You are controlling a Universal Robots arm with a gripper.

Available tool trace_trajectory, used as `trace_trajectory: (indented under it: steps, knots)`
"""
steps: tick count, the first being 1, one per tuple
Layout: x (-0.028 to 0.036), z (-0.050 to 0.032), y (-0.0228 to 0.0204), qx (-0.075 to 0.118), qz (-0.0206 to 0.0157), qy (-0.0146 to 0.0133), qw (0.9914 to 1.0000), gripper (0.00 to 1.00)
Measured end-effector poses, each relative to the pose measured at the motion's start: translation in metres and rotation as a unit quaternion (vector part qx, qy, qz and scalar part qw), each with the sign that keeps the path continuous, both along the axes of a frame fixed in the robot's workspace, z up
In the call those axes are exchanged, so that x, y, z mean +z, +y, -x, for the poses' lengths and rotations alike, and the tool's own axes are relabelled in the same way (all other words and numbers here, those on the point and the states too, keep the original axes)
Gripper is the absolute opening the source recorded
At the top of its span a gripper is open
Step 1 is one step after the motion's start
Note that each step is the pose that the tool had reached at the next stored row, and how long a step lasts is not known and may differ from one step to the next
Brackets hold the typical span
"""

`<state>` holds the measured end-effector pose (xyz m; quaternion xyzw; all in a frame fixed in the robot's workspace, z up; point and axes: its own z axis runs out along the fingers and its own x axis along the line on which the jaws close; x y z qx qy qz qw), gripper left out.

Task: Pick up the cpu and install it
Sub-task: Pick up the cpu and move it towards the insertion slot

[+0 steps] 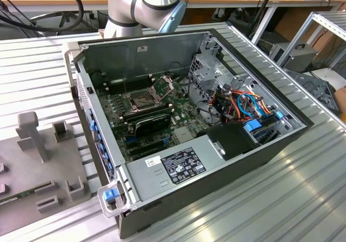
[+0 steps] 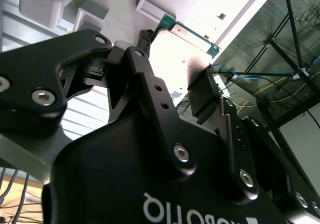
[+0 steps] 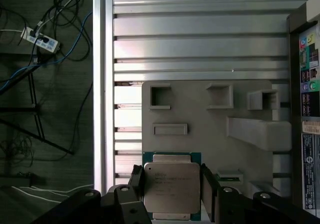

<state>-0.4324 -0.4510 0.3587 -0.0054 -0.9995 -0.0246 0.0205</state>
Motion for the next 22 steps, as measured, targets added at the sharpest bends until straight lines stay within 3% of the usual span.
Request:
trace_trajectory:
  steps: [22]
  knots:
    - [0.0062,0.0,0.0,0.0,0.0,0.0,1.0,0.55]
